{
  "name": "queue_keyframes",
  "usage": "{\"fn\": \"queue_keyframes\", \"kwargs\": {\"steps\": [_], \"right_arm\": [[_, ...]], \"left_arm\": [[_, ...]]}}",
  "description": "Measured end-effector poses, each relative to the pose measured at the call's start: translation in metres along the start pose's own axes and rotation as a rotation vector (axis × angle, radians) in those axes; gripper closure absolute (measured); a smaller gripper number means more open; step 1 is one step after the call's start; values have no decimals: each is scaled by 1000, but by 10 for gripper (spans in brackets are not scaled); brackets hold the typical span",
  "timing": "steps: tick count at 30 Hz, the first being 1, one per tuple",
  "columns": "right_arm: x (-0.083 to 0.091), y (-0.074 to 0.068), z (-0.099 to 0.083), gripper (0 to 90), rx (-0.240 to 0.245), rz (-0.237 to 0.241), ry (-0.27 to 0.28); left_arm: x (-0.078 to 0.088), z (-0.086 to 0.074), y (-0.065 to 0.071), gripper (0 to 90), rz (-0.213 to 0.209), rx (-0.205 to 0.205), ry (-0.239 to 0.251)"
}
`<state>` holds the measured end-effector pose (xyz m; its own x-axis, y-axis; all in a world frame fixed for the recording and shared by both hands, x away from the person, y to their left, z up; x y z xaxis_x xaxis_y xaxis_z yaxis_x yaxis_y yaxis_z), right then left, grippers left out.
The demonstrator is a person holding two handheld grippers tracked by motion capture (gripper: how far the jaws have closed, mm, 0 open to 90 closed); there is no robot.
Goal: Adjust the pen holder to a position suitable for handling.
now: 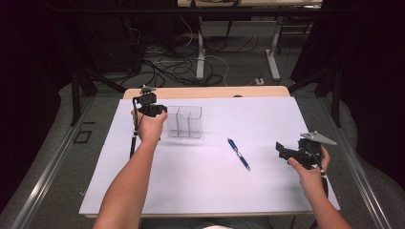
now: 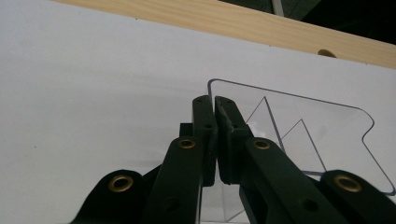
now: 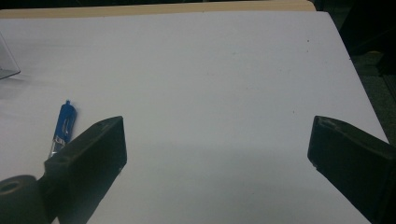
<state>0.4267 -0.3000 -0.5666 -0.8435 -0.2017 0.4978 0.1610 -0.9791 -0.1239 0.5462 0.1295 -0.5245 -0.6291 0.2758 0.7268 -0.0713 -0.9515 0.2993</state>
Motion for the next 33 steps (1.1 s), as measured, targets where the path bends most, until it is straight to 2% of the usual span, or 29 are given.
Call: {"fn": "queue_keyframes", "kwargs": {"steps": [3, 5, 10, 14, 17, 18, 22, 23, 28, 33], "right_arm": [[1, 0, 0, 42, 6, 8, -8], [1, 0, -1, 42, 5, 5, -7], [1, 0, 0, 42, 5, 8, -6], [2, -1, -1, 42, 5, 9, -6], [0, -2, 0, 42, 0, 6, 0], [2, -2, -2, 42, 4, 8, -17], [1, -2, -1, 42, 9, 6, -6], [2, -2, -2, 42, 13, 7, -19], [0, -3, -1, 43, 0, 7, -3], [0, -4, -1, 45, 9, 14, -6]], "left_arm": [[0, -3, 8, 885, 9, -12, -2], [0, -8, 16, 884, 6, -6, -6], [-1, -20, 21, 883, 21, -10, -19], [2, -24, 21, 882, 21, -13, -24], [6, -28, 19, 876, -17, 28, -33], [8, -31, 18, 875, -34, 38, -46], [12, -36, 17, 875, -37, 34, -55], [13, -38, 17, 876, -37, 30, -55], [16, -43, 16, 877, -38, 20, -56], [18, -48, 16, 876, -51, 24, -56]]}}
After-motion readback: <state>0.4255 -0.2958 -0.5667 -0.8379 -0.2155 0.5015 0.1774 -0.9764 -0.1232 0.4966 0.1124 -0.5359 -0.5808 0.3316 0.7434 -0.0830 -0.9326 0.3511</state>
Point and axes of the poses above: each handheld gripper's, and its own axes: x roughly backward along the jaws, z roughly out of its top, y roughly to its right, the point moved 10 cm from there along -x, roughly forward along the jaws
